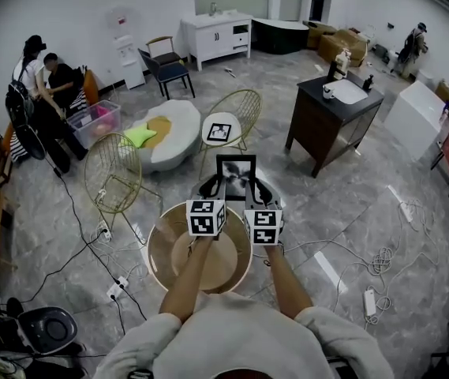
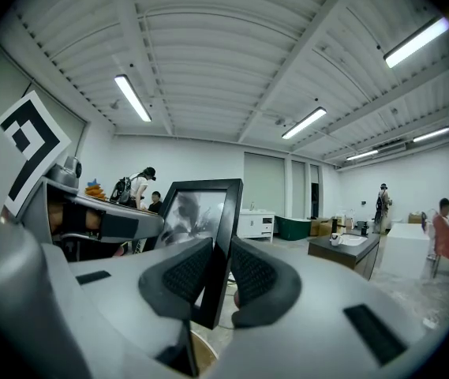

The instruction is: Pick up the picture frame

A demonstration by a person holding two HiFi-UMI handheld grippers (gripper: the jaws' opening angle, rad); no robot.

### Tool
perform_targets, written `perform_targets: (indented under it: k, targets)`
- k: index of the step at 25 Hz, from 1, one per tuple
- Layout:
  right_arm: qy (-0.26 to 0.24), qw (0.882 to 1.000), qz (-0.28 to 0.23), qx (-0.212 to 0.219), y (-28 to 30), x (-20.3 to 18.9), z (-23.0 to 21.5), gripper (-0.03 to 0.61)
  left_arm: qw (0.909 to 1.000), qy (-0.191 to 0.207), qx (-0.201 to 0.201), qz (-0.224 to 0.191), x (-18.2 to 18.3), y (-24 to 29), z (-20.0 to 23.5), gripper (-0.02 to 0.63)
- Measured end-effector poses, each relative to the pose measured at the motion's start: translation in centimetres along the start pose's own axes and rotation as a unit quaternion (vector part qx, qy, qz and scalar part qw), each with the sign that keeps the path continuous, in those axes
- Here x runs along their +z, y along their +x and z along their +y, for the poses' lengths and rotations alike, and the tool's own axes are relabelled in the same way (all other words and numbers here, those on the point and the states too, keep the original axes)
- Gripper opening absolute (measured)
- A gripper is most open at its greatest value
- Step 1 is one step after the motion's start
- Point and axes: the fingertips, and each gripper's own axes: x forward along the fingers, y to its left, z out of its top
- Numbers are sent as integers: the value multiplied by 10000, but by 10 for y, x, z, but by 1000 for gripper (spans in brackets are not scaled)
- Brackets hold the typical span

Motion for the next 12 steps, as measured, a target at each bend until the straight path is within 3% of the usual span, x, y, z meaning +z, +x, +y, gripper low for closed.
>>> perform_targets:
  k: [12]
  targets:
    - [-16, 9999, 107, -24, -6, -8, -2, 75, 9999, -23, -59, 92, -8, -2, -6, 72]
